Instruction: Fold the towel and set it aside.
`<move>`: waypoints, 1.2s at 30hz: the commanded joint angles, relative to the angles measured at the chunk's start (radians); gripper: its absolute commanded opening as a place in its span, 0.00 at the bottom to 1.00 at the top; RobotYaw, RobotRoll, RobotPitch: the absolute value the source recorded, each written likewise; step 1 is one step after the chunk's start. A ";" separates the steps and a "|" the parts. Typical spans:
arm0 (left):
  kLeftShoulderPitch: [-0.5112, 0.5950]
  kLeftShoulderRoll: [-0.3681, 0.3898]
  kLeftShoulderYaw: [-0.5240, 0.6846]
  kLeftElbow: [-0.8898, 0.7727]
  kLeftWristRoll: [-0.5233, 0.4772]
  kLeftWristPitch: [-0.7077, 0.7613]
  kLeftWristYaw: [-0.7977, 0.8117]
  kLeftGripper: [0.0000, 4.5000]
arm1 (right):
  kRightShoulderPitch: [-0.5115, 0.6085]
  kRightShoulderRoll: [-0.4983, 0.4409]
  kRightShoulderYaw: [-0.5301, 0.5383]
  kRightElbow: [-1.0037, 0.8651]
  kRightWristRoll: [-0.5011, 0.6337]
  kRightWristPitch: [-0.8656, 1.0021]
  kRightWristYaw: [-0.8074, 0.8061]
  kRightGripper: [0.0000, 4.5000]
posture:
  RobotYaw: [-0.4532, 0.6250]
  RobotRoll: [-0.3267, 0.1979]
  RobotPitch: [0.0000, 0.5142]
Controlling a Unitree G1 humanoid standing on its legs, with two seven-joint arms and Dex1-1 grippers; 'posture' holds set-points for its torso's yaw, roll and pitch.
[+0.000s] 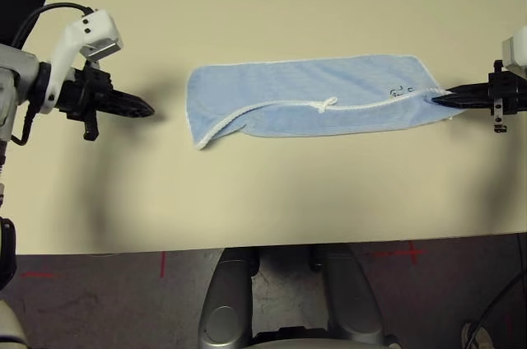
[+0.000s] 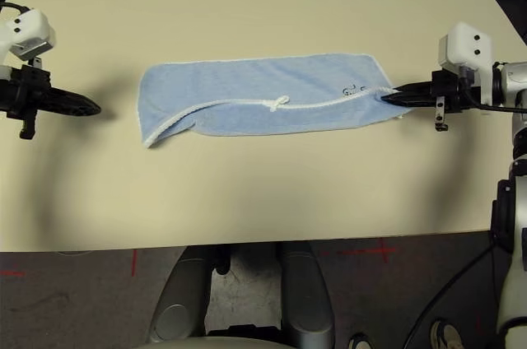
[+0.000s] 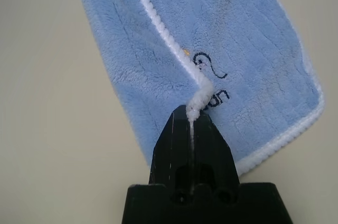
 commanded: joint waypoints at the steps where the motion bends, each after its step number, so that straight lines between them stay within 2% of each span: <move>1: 0.032 0.022 0.029 -0.124 -0.035 0.081 0.033 0.61 | 0.004 0.008 -0.008 -0.002 0.005 -0.002 0.002 0.00 | 0.45 0.62 0.68; 5: 0.059 0.015 0.046 -0.258 -0.100 0.205 0.065 0.94 | -0.001 0.014 -0.007 -0.002 0.002 -0.004 0.001 0.00 | 0.45 0.62 0.69; 6: 0.058 0.011 0.052 -0.293 -0.129 0.253 0.070 1.00 | -0.002 0.015 -0.007 -0.001 0.002 -0.004 0.000 0.00 | 0.45 0.62 0.69; 10: 0.081 0.010 0.048 -0.387 -0.164 0.331 0.139 1.00 | -0.007 0.018 -0.007 0.000 0.001 -0.005 -0.003 0.00 | 0.45 0.62 0.69; 16: 0.177 -0.014 0.084 -0.483 -0.206 0.327 0.238 1.00 | -0.009 0.018 -0.005 0.001 -0.003 -0.010 -0.010 0.00 | 0.45 0.62 0.69; 21: 0.224 -0.032 0.091 -0.496 -0.200 0.275 0.318 1.00 | -0.015 0.021 -0.004 0.002 -0.006 -0.011 -0.020 0.00 | 0.46 0.62 0.69; 27: 0.214 -0.058 0.089 -0.501 -0.233 0.306 0.376 1.00 | -0.018 0.023 -0.003 0.005 -0.009 -0.012 -0.025 0.00 | 0.46 0.62 0.68; 30: 0.212 -0.063 0.083 -0.500 -0.249 0.319 0.393 0.87 | -0.019 0.022 -0.002 0.005 -0.012 -0.014 -0.030 0.00 | 0.45 0.62 0.68; 36: 0.220 -0.078 0.065 -0.503 -0.276 0.336 0.422 0.36 | -0.023 0.023 -0.003 0.007 -0.015 -0.015 -0.039 0.00 | 0.45 0.62 0.68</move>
